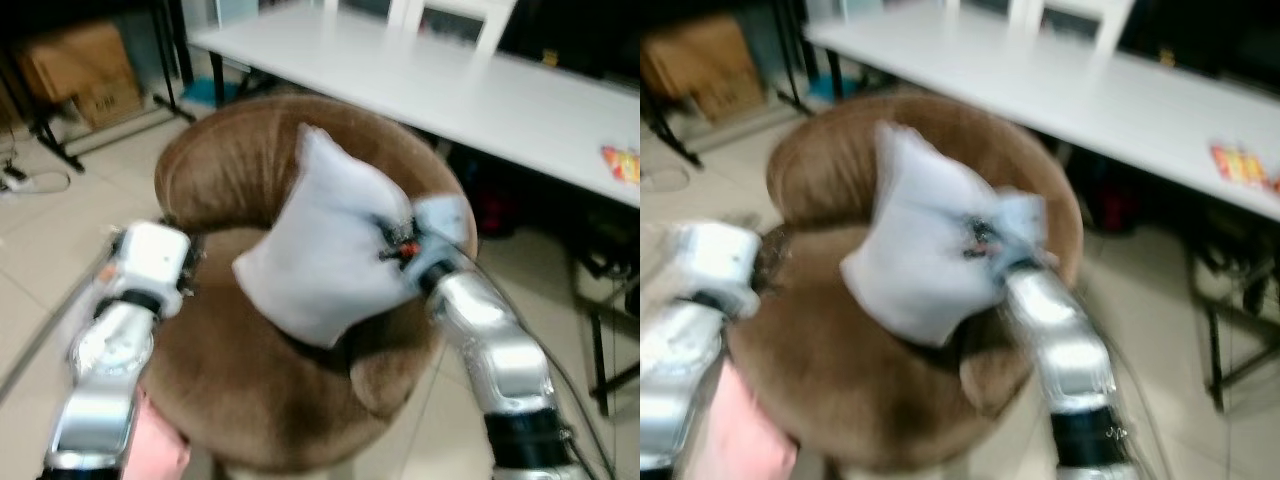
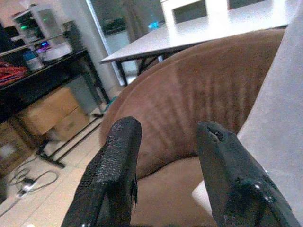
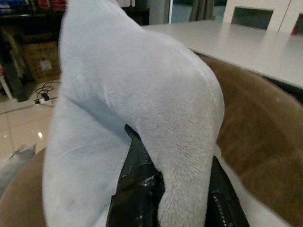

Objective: Move the pillow to the sofa from floor

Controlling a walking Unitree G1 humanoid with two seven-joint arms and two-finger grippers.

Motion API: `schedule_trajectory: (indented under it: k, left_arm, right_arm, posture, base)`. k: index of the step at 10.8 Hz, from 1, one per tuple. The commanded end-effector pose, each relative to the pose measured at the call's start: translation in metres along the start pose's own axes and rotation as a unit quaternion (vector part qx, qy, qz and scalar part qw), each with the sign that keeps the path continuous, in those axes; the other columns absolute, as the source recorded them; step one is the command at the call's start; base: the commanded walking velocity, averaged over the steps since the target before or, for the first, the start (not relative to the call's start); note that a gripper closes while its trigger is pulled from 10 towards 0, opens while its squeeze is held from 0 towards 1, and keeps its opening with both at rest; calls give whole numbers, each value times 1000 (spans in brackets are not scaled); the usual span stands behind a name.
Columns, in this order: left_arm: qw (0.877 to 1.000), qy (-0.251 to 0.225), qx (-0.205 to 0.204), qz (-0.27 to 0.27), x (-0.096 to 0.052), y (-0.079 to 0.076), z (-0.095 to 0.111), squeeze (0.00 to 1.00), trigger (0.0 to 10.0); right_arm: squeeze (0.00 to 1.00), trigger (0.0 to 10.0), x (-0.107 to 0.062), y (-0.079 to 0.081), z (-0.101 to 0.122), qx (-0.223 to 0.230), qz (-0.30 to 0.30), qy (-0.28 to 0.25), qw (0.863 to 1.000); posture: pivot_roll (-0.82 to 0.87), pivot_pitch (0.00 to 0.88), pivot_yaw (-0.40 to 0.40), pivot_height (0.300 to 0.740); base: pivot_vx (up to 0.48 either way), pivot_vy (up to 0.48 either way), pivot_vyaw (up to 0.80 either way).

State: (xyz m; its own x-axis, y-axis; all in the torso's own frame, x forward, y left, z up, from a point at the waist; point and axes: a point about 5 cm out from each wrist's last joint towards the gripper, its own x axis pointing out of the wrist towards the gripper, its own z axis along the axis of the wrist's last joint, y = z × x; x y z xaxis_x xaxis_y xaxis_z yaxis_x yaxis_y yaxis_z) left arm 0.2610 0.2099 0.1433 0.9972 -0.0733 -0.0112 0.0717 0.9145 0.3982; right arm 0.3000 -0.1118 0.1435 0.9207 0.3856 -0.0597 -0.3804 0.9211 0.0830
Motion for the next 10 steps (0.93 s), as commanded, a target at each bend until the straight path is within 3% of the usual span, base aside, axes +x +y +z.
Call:
schedule_trajectory:
  k: [1, 3, 10]
  left_arm:
    - [1000, 10, 3, 10, -3, 8, -4, 0, 10000]
    - [1000, 9, 6, 13, -6, 8, -5, 0, 10000]
    - [998, 30, 35, -39, -13, -3, -13, 0, 10000]
  right_arm:
    - [0, 10000, 5, 15, 22, -8, 31, -54, 998]
    - [0, 10000, 7, 16, 22, -10, 39, -52, 998]
    - [0, 10000, 18, 22, 21, -9, 74, -30, 997]
  posture:
    - [56, 0, -76, 740]
    - [70, 0, -90, 740]
    - [85, 0, -91, 740]
  base:
    - [368, 0, 0]
    - [326, 0, 0]
    - [0, 0, 0]
